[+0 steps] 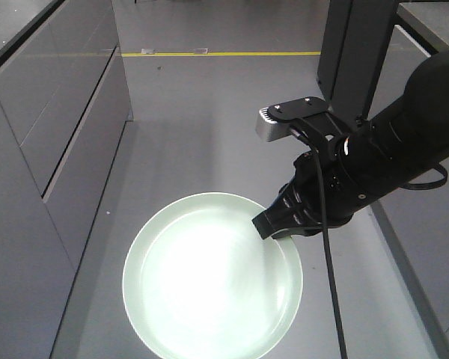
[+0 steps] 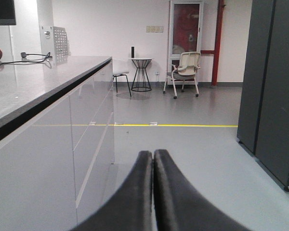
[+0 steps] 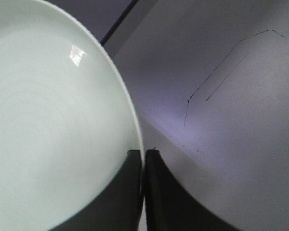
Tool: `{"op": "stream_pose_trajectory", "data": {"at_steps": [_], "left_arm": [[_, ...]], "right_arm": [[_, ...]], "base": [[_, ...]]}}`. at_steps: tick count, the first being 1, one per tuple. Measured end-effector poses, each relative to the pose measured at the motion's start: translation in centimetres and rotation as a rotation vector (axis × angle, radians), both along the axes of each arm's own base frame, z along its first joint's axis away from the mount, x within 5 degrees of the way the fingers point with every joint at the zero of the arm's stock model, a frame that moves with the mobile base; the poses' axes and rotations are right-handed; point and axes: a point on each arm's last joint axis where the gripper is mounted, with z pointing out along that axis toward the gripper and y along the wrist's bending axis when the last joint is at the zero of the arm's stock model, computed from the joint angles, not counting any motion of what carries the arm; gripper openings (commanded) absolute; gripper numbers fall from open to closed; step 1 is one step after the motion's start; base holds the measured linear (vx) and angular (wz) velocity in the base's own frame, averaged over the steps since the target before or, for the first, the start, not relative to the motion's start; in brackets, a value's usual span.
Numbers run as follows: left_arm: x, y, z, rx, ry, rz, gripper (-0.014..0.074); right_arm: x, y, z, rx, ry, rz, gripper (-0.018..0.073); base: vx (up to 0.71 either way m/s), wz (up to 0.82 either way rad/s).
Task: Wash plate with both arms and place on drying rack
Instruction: 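Drive the base along the aisle carrying the plate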
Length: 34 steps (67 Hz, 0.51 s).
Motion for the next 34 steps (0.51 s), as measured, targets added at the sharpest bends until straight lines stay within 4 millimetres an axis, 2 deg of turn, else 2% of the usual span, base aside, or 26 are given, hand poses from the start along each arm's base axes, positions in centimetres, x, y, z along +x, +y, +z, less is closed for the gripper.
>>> {"op": "stream_pose_trajectory", "data": {"at_steps": [34], "left_arm": [[0.0,0.0,0.0,0.0,0.0,0.0,-0.0006]], "right_arm": [[0.0,0.0,0.0,0.0,0.0,0.0,-0.0001]], "base": [[0.18,-0.06]]}}
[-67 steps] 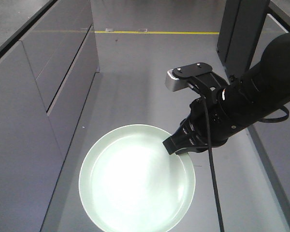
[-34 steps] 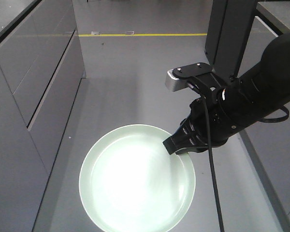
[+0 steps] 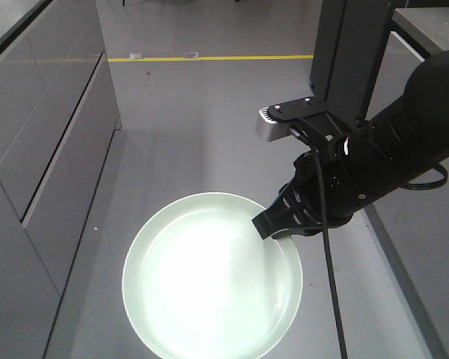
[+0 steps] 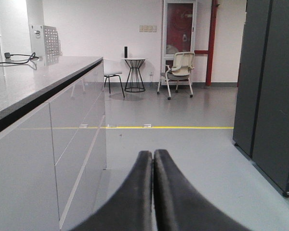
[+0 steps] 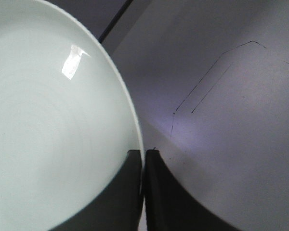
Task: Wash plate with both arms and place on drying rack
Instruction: 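Drive the base along the aisle carrying the plate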
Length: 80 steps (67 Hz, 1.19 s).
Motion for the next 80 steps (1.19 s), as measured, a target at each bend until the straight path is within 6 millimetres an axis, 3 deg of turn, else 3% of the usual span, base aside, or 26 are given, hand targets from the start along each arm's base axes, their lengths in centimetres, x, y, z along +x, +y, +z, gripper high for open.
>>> {"op": "stream_pose_trajectory", "data": {"at_steps": [80], "left_arm": [[0.0,0.0,0.0,0.0,0.0,0.0,-0.0006]], "right_arm": [[0.0,0.0,0.0,0.0,0.0,0.0,-0.0001]], "base": [[0.16,-0.01]]}}
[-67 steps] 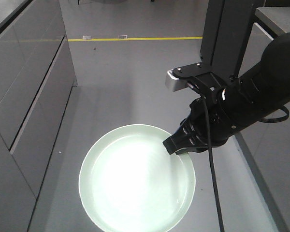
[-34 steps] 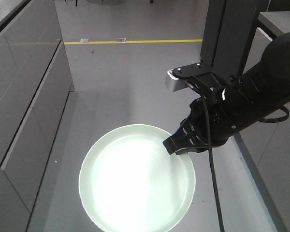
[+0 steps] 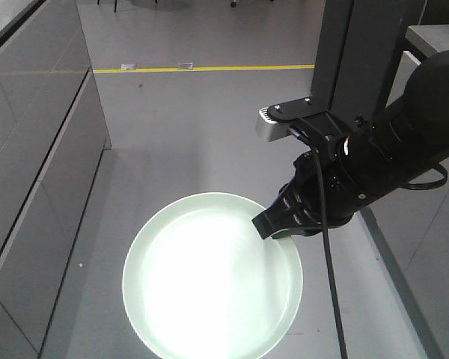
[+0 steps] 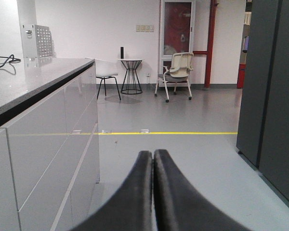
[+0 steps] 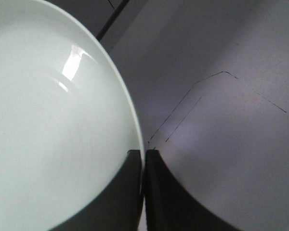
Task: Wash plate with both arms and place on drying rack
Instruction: 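Drive the base along the aisle carrying the plate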
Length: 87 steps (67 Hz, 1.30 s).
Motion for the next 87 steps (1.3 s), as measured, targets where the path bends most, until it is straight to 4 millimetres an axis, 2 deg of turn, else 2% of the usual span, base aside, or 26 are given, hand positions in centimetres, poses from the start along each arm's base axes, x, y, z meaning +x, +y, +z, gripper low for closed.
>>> {"op": "stream_pose_trajectory", "data": {"at_steps": [87], "left_arm": [[0.0,0.0,0.0,0.0,0.0,0.0,-0.0006]], "right_arm": [[0.0,0.0,0.0,0.0,0.0,0.0,-0.0001]], "base": [[0.16,0.02]]}}
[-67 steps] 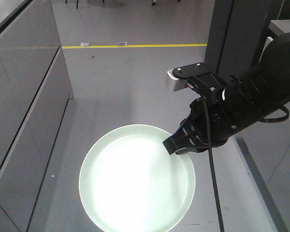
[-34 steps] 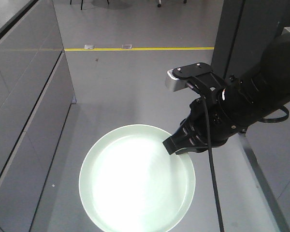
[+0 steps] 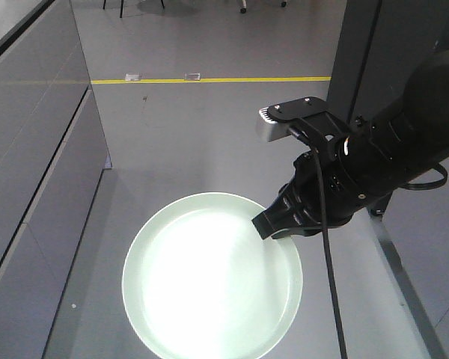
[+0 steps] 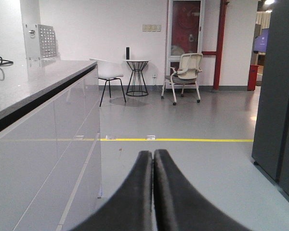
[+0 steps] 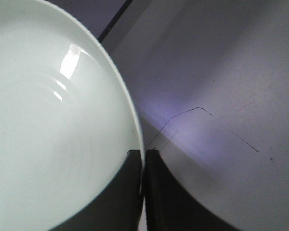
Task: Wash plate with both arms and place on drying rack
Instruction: 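Drive the base along the aisle carrying the plate, then turn the base toward the sink counter with the plate held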
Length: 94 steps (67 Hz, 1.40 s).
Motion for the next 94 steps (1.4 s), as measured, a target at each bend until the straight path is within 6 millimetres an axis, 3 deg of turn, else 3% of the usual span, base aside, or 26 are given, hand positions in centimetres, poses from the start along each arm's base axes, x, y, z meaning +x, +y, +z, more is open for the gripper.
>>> {"op": "stream_pose_trajectory", "data": {"at_steps": [94], "left_arm": [[0.0,0.0,0.0,0.0,0.0,0.0,-0.0006]], "right_arm": [[0.0,0.0,0.0,0.0,0.0,0.0,-0.0001]], "base": [[0.12,-0.19]]}}
